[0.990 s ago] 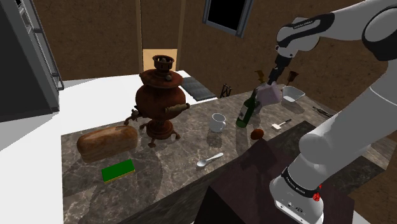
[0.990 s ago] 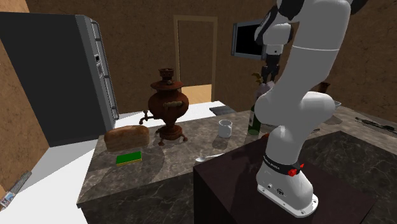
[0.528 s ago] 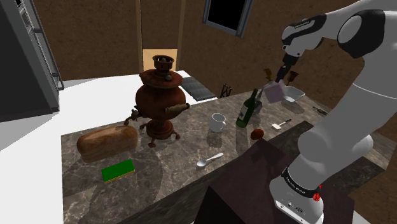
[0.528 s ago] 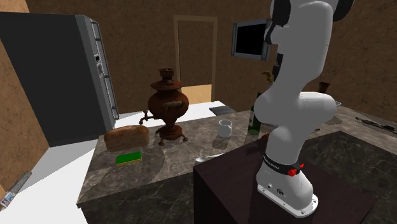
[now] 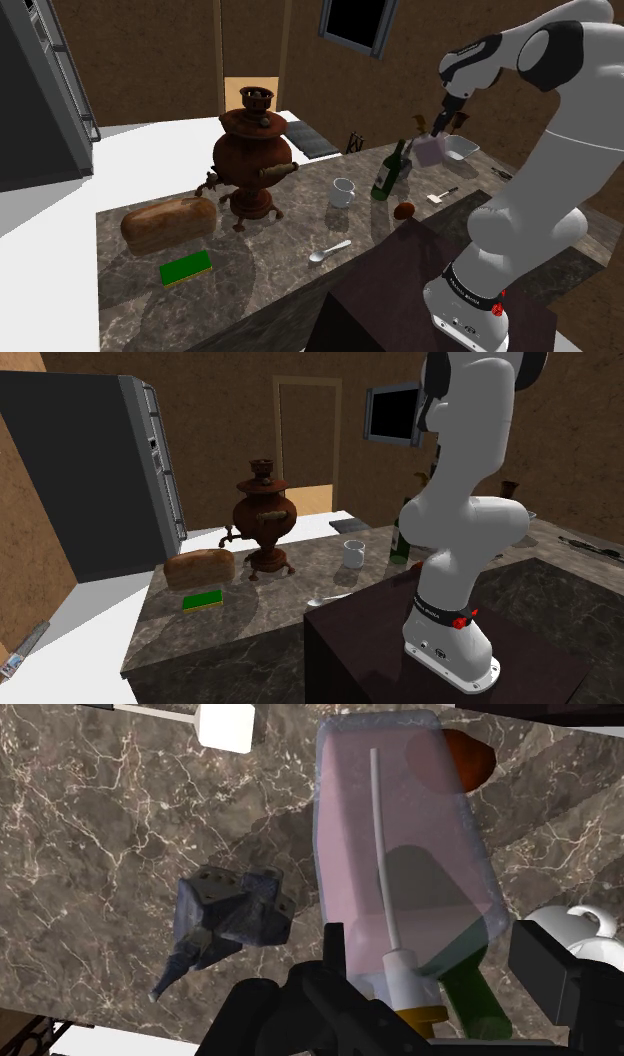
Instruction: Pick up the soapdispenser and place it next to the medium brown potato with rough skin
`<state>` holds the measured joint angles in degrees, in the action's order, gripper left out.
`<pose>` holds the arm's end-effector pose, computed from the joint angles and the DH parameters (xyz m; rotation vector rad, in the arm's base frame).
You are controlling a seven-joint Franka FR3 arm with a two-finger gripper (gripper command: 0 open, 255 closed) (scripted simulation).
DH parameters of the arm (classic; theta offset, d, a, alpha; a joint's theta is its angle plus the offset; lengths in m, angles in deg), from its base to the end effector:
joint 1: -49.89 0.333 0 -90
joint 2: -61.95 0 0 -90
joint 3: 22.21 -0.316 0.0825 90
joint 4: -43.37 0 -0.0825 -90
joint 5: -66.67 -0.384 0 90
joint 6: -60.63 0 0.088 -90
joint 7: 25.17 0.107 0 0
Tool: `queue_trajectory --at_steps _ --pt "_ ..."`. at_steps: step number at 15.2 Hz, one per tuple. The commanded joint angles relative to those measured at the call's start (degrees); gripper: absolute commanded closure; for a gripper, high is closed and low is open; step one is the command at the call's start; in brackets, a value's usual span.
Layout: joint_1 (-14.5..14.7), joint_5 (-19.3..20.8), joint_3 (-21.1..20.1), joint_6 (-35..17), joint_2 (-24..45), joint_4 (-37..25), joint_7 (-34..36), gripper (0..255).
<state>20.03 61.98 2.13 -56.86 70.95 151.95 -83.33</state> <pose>0.3595 -0.4756 0.4283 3.1345 0.0577 0.0225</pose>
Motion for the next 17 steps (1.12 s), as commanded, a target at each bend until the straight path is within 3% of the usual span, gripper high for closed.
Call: queue_trajectory --at_steps 1,17 --pt "-0.12 -0.34 -0.02 -1.49 0.59 0.91 -0.32 255" --pt "-0.92 -3.84 -0.98 -12.35 6.51 6.43 -2.72 255"
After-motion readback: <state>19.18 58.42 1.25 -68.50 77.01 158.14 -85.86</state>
